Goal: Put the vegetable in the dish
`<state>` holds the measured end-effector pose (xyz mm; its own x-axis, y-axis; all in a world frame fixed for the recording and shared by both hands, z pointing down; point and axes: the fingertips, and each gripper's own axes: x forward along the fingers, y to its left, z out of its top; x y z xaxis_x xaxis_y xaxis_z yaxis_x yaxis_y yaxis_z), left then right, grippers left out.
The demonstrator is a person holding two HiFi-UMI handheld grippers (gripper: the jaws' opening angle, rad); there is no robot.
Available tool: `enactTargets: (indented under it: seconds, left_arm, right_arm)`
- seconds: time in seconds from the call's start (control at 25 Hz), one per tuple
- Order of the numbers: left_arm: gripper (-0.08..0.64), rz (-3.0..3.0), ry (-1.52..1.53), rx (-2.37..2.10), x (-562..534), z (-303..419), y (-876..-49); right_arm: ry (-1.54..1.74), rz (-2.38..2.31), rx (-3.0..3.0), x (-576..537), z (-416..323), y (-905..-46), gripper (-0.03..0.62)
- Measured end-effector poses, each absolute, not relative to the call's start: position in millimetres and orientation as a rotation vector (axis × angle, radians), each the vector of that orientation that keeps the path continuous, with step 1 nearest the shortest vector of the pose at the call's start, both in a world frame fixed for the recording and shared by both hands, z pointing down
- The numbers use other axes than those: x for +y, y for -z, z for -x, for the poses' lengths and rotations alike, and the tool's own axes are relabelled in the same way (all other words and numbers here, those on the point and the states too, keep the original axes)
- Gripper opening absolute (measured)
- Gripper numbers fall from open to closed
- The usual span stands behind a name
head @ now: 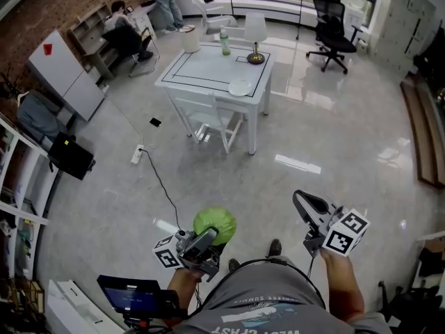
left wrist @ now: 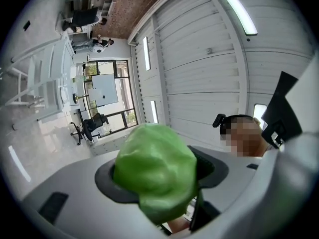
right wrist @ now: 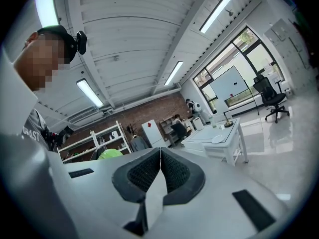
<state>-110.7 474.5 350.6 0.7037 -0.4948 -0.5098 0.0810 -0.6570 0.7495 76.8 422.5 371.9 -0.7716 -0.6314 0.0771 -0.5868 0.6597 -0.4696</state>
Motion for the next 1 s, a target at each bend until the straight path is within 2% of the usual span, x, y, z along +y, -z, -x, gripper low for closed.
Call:
enactTargets:
  seconds: [0.56, 1.0]
  left_arm:
    - [0.298, -2.187, 0.981, -0.487, 372.3, 58.6, -341.3]
    - [0.296, -2.245, 0.939, -0.421, 300.4, 109.9, -325.1]
  right_arm:
    - [0.644, 0.857, 2.898, 322.1, -116.0, -364.3, 0.008]
    - [0.606, 0.91, 2.882, 262.7, -55.3, -362.7, 0.008]
